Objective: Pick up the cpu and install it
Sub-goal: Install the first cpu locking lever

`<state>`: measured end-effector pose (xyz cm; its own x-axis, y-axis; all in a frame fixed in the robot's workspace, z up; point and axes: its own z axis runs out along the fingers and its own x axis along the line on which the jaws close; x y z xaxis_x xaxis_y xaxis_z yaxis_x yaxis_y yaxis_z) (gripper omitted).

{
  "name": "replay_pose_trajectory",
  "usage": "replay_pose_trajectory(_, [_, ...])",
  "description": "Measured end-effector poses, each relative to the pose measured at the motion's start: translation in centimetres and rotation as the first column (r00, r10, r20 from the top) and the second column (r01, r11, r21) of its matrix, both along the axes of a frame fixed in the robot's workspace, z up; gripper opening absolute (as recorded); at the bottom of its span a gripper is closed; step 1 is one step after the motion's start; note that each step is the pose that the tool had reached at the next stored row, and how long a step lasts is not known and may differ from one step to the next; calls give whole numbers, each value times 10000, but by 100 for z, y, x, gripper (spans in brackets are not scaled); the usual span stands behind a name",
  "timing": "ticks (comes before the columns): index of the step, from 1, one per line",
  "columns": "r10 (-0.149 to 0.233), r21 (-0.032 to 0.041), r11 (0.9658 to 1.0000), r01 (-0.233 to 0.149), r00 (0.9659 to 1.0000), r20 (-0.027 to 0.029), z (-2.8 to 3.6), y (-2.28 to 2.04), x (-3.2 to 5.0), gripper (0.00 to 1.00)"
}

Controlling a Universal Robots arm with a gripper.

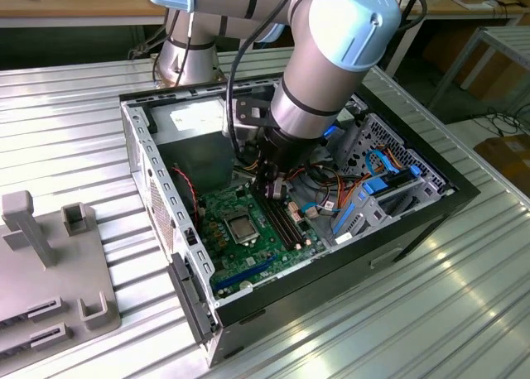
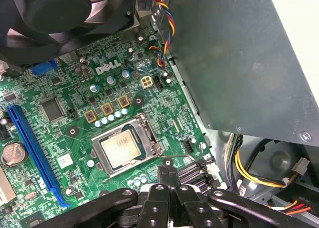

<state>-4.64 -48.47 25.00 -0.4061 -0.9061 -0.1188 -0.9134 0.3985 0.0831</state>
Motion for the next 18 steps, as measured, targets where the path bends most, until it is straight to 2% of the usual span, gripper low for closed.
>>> replay_pose_trajectory(6, [1, 0, 10000, -1, 10000, -1, -5, 23, 108, 11])
replay_pose_trajectory(9, [1, 0, 10000, -1, 10000, -1, -8, 59, 142, 11])
replay_pose_trajectory(16, [-2, -1, 10000, 2, 10000, 0, -21, 157, 162, 11])
replay_pose_trajectory(18, [-1, 0, 10000, 1, 10000, 0, -28, 286, 163, 11])
